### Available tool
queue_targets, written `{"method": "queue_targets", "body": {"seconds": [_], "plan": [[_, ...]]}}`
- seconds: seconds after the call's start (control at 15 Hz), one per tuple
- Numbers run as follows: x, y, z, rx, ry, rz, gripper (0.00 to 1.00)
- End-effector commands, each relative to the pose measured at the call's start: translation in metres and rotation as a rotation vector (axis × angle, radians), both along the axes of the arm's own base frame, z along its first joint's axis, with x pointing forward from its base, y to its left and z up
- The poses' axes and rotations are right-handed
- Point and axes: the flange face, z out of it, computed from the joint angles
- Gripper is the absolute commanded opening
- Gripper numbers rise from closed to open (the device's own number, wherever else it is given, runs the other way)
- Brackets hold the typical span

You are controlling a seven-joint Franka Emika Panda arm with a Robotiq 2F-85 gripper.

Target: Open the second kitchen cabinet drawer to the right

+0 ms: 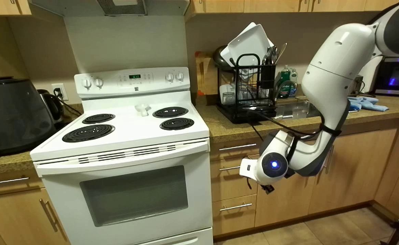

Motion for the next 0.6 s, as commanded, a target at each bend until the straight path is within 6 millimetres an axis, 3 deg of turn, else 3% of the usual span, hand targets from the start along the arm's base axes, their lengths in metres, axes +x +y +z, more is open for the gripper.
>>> {"method": "queue_targets", "body": {"seconds": [0.0,0.53], "plan": [[0.016,-0.002,-0.021,-0.067,-0.103,0.019,1.00],[0.046,-0.016,-0.061,-0.171,-0.255,-0.026,1.00]]}}
